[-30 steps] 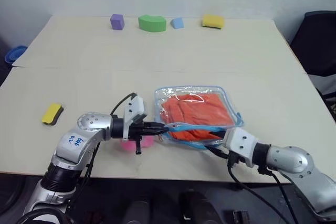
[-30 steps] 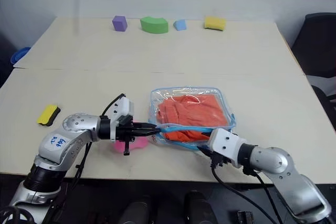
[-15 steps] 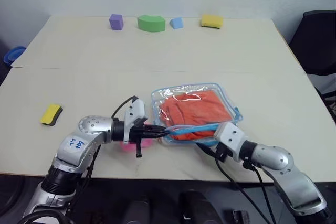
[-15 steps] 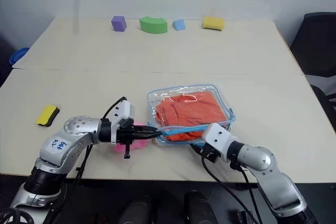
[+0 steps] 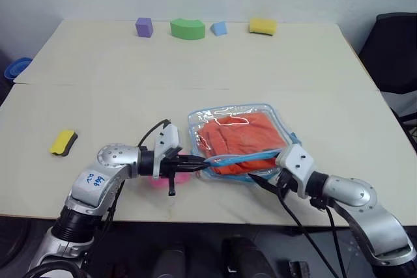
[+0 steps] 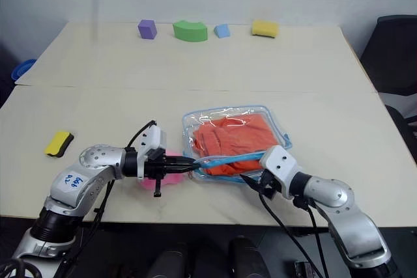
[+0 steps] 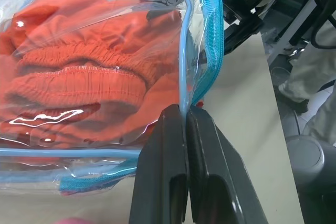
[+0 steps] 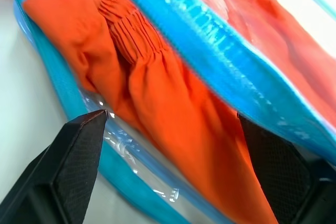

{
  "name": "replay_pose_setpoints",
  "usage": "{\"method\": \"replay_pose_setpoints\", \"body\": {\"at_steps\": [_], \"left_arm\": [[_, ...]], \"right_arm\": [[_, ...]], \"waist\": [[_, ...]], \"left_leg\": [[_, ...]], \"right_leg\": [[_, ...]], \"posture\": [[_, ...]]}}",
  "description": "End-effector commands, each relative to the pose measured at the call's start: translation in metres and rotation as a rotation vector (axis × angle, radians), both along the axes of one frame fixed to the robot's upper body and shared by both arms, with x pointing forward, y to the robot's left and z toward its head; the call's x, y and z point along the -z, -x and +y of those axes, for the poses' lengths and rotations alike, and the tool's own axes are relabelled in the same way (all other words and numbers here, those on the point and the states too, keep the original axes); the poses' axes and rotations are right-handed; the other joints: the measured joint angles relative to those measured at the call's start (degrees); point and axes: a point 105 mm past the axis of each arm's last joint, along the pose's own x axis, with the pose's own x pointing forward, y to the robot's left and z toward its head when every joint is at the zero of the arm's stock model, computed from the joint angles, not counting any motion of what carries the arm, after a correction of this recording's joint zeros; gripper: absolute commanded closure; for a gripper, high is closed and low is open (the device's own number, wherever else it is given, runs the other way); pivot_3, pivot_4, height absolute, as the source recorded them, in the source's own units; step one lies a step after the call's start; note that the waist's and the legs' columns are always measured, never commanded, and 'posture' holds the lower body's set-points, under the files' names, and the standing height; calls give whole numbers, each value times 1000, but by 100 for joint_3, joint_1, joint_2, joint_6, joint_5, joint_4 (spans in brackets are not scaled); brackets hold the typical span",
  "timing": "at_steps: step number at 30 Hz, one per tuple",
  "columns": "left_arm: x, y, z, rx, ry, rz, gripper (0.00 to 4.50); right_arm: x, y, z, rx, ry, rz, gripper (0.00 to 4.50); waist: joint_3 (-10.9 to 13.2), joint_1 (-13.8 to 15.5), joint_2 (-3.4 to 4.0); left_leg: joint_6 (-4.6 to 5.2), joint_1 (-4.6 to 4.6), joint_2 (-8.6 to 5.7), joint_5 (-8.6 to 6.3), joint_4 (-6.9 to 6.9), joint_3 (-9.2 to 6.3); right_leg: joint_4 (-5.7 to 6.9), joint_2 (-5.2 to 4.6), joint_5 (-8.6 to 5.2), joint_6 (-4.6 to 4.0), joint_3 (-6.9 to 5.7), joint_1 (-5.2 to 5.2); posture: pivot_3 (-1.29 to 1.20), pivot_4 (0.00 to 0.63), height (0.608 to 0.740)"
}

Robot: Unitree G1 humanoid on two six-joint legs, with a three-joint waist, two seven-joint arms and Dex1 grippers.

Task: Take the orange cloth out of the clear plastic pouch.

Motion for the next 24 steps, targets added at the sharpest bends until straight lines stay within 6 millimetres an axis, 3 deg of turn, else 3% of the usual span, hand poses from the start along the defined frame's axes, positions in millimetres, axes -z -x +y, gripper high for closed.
{"method": "replay_pose_setpoints", "body": {"at_steps": [1,9,14,19,24], "left_arm": [[-10,-1,-4,21,19,-36,4500],[-15,-3,-5,23,27,-36,4500],[-14,-2,-4,22,21,-33,4500],[-4,-2,0,9,9,-13,4500],[6,-5,6,-18,-7,1,4500]], "right_arm": [[2,-6,-6,9,109,-98,377],[23,-26,6,11,206,-155,377],[-3,-29,29,-6,-2,-117,377],[-11,-27,26,-29,37,-115,377],[-20,-22,36,-80,20,-109,377]], "waist": [[0,1,0],[-12,-147,-20],[-19,-202,-31],[-16,-145,-26],[-15,-123,-24]], "left_leg": [[0,0,0,0,0,0],[-5,14,1,3,0,1],[-13,25,9,8,-1,2],[-13,16,8,8,-2,1],[-11,5,4,7,-2,-1]], "right_leg": [[-1,0,0,0,0,0],[16,3,0,0,5,2],[34,12,0,-1,7,2],[31,9,-1,-2,7,-5],[24,3,-1,-2,5,-9]], "posture": [[0,150,740],[0,150,740],[0,150,740],[0,150,740],[0,150,740]]}}
